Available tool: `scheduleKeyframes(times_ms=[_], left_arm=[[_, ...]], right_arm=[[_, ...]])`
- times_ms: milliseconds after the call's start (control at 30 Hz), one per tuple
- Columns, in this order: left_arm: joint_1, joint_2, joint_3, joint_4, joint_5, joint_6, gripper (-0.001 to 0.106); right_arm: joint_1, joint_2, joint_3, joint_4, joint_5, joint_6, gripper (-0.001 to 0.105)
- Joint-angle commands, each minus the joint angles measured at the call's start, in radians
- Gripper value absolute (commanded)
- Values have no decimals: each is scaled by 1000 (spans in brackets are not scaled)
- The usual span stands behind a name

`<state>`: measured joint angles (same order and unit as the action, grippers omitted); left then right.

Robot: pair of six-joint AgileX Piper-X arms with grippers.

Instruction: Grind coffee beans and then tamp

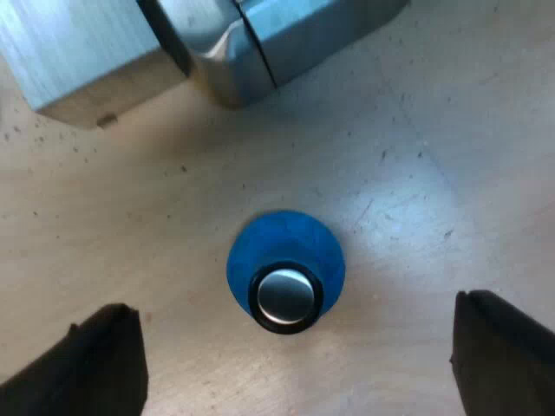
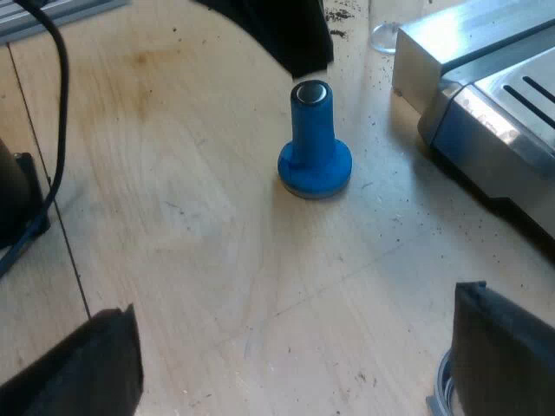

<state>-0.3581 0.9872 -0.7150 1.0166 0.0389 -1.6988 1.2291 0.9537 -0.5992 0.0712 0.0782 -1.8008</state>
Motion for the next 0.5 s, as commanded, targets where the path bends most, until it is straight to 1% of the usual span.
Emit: scheduleKeyframes(times_ms=[33,100,233,333,500], left_arm=[[1,79,-7,3,-6,-10,74],[1,124,-7,-3,-6,-10,74],[1,223,-4,-51,-6,-10,74],[1,281,-4,-86,-6,-10,74],[1,348,-4,-100,-6,-10,74]], right_arm=[[-1,-2,-3,-8,-1,-14,70],[-1,-2,-3,-8,-1,-14,70],[-1,-2,-3,-8,-1,-14,70],[-1,-2,-3,-8,-1,-2,70],[-1,-2,-3,-8,-1,3,70]])
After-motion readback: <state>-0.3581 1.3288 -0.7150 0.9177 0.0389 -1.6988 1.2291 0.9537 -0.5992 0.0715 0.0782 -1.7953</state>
